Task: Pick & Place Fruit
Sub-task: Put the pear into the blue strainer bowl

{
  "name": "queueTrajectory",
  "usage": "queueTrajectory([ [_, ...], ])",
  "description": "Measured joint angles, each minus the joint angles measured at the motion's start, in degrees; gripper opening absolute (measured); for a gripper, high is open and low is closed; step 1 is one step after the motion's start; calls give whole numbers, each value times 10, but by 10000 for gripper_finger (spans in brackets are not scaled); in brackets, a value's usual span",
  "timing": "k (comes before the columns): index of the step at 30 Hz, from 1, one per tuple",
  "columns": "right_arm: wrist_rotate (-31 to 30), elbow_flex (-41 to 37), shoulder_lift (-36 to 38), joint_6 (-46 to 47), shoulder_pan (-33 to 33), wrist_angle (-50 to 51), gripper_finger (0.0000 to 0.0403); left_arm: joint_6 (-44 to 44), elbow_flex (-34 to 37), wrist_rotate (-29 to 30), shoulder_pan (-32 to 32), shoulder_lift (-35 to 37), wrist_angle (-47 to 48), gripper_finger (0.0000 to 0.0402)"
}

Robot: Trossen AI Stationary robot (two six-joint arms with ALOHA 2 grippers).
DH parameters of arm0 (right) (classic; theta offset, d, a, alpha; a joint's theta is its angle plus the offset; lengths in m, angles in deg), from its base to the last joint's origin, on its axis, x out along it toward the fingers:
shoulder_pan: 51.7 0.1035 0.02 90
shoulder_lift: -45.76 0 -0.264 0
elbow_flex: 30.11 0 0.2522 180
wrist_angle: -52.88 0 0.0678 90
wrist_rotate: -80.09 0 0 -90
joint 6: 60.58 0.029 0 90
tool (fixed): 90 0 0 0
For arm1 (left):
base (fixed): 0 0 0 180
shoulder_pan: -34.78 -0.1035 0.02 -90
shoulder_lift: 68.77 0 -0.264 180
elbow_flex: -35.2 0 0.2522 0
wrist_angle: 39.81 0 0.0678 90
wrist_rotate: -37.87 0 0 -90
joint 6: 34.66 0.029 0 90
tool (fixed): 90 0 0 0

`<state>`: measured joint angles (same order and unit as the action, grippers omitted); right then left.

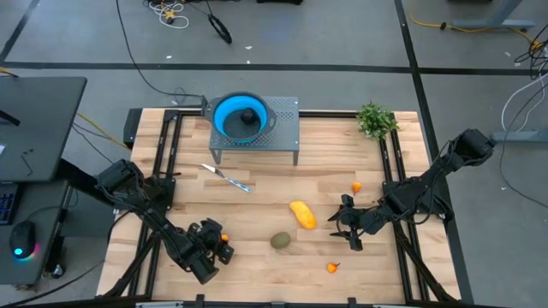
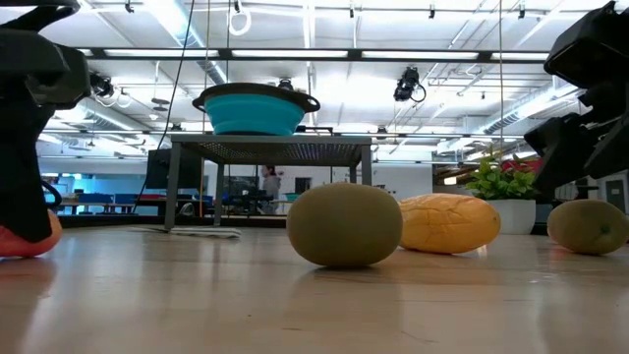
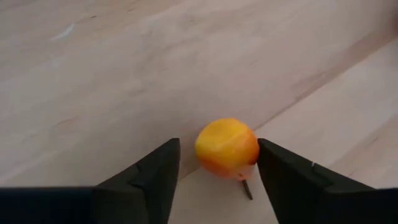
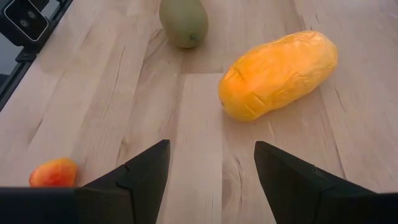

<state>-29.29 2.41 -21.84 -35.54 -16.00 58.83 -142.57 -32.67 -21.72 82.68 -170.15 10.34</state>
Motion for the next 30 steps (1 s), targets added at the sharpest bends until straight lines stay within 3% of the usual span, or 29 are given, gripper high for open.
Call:
queueTrajectory([
  [12, 0, 0, 0, 0, 0, 0, 245, 1, 0, 38, 0, 0, -8, 144],
  [25, 0, 0, 0, 0, 0, -1, 245, 37, 0, 141, -31, 1, -19, 152],
  [30, 0, 0, 0, 0, 0, 0, 245, 95, -1, 222, -77, 6, -51, 148],
])
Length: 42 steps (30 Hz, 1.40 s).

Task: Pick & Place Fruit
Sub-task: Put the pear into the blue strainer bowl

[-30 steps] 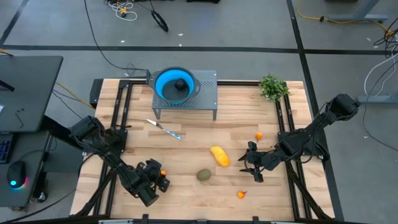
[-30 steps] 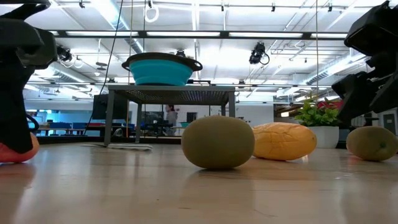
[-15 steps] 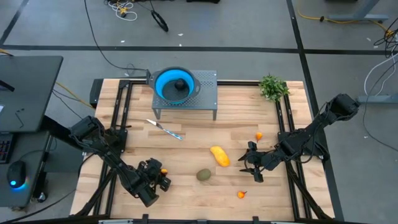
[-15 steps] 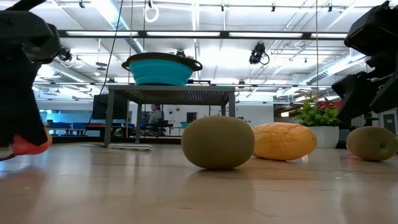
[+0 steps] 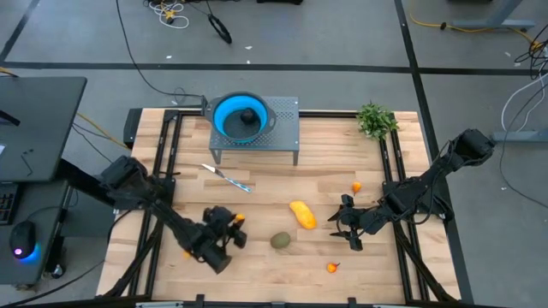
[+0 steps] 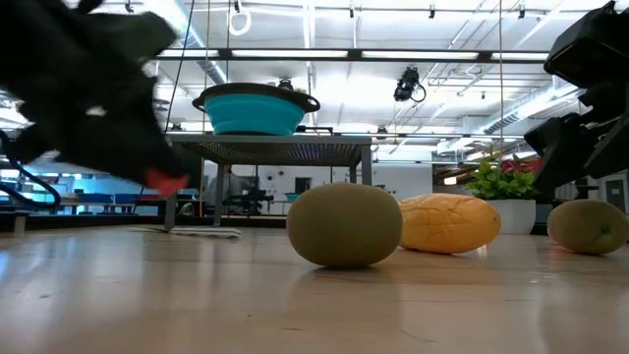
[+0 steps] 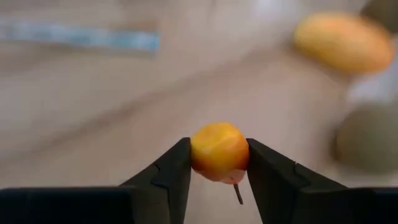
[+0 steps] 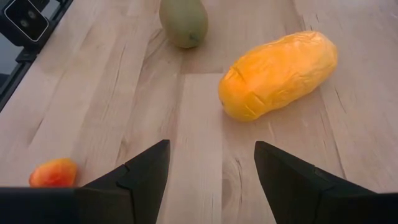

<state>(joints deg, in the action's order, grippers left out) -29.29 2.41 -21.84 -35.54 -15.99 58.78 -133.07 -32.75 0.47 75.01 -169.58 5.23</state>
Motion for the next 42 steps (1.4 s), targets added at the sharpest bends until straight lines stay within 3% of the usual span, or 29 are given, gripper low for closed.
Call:
queueTrajectory([
  [3, 0, 0, 0, 0, 0, 2, 245, 67, -15, 45, -37, 9, -12, 150],
  [7, 0, 0, 0, 0, 0, 4, 245, 221, -76, 50, -97, 17, -11, 149],
  [13, 0, 0, 0, 5, 0, 13, 245, 501, -225, 20, -178, 26, -18, 150],
  [19, 1, 0, 0, 11, 0, 12, 245, 673, -364, 31, -244, 30, 56, 147],
  [27, 0, 0, -2, 13, 1, 8, 245, 715, -466, 49, -350, 31, 217, 150],
  [34, 0, 0, -3, 11, 1, 8, 245, 703, -466, -3, -434, 30, 296, 150],
  [42, -5, 0, -3, 9, 1, 7, 245, 706, -466, -43, -485, 30, 325, 183],
])
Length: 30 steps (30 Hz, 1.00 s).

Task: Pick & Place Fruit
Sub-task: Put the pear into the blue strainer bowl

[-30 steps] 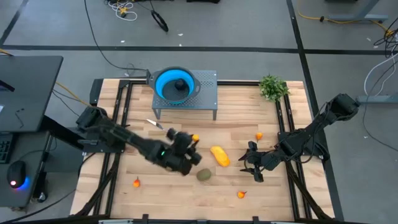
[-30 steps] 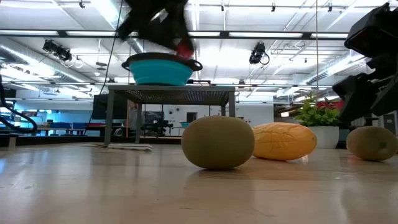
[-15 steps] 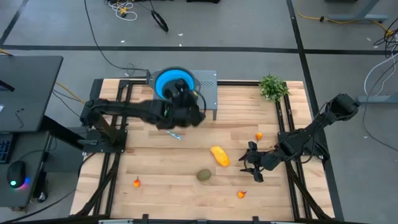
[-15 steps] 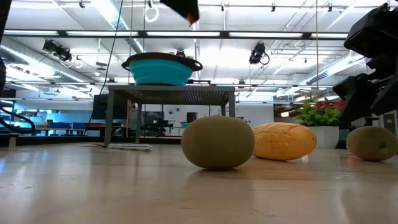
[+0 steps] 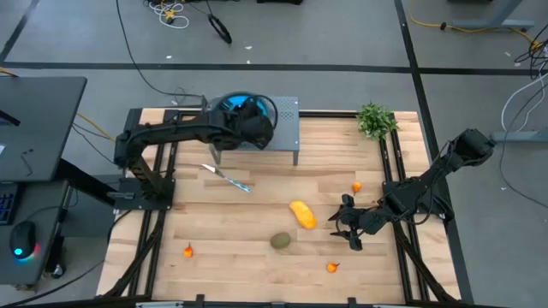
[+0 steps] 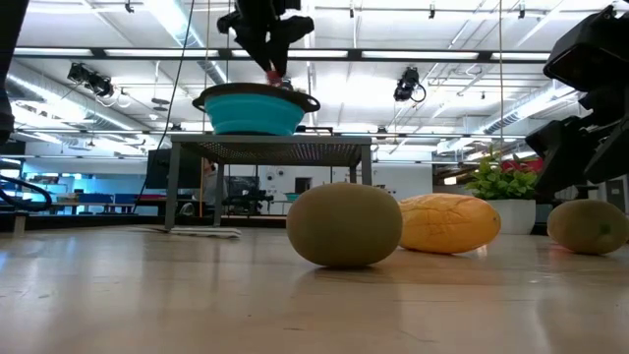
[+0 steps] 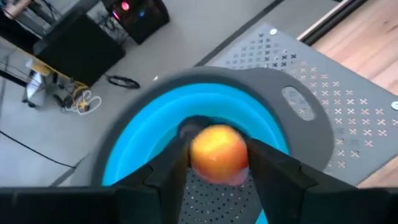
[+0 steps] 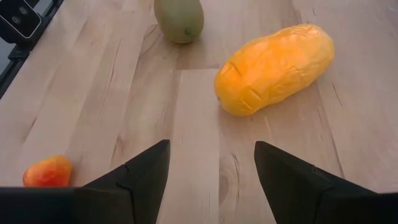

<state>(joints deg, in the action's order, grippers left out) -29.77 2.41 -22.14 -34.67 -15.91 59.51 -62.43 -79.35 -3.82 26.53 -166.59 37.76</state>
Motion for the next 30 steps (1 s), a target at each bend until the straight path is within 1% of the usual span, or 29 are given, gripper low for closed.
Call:
queueTrajectory([
  [7, 0, 0, 0, 1, 0, 0, 245, -7, 0, -4, -21, 0, 1, 228],
  [10, 0, 0, 0, 2, 0, 1, 245, -8, 0, -20, -17, 0, 3, 249],
  [14, 0, -11, 0, 2, 0, -10, 245, -26, 0, -57, 9, 0, 4, 269],
  [18, -17, -31, 0, 2, 0, -43, 245, -40, 0, -113, 57, 0, 4, 277],
  [21, -30, -48, 0, 1, 0, -75, 245, -60, 0, -137, 107, 0, 2, 274],
  [23, -31, -53, 0, -4, 0, -92, 245, -81, 0, -137, 144, 0, 1, 272],
  [30, -32, -54, 0, -20, 0, -130, 245, -168, 1, -100, 278, -5, -14, 269],
])
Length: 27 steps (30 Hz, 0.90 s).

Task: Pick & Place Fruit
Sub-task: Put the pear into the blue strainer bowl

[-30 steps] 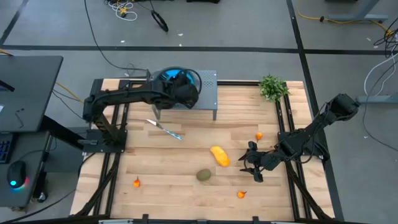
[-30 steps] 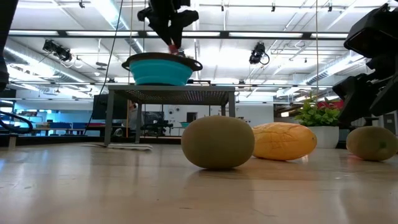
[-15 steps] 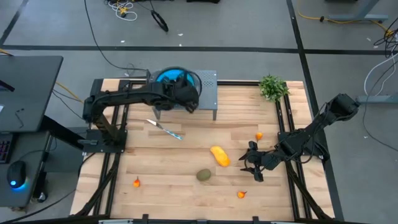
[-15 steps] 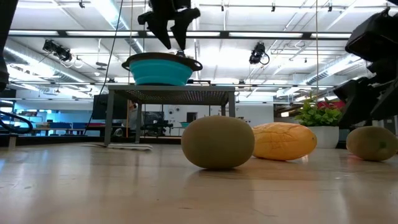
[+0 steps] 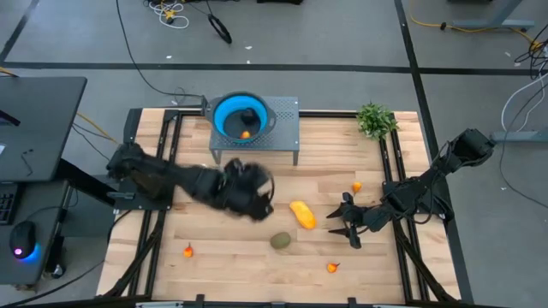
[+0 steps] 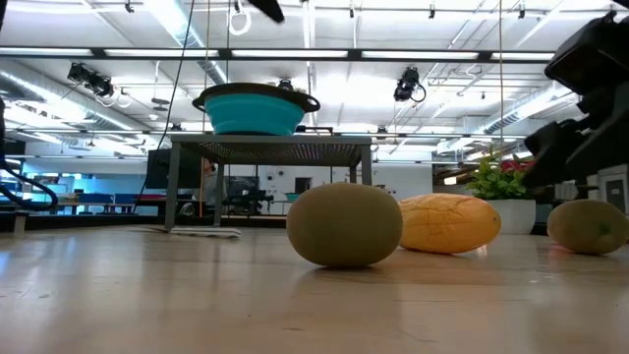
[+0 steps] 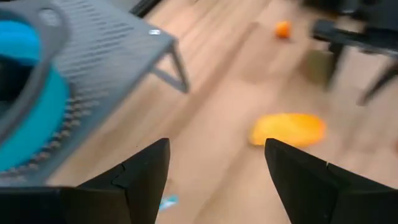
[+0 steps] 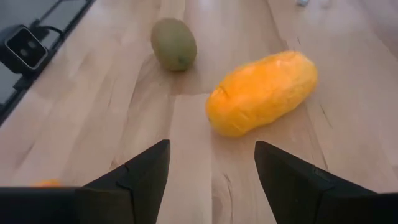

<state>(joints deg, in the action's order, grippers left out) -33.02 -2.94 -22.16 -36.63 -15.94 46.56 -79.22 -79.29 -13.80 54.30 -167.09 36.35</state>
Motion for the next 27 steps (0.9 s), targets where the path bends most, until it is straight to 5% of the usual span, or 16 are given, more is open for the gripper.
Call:
queueTrajectory([
  [7, -9, 0, -2, -5, 0, -37, 245, -92, 30, 101, 116, -18, -37, 269],
  [13, -15, 0, -7, -15, -1, -64, 245, -133, 130, 160, 172, -22, -190, 269],
  [27, -39, 0, -12, -23, -1, -71, 245, 11, 365, 152, 172, -22, -632, 269],
])
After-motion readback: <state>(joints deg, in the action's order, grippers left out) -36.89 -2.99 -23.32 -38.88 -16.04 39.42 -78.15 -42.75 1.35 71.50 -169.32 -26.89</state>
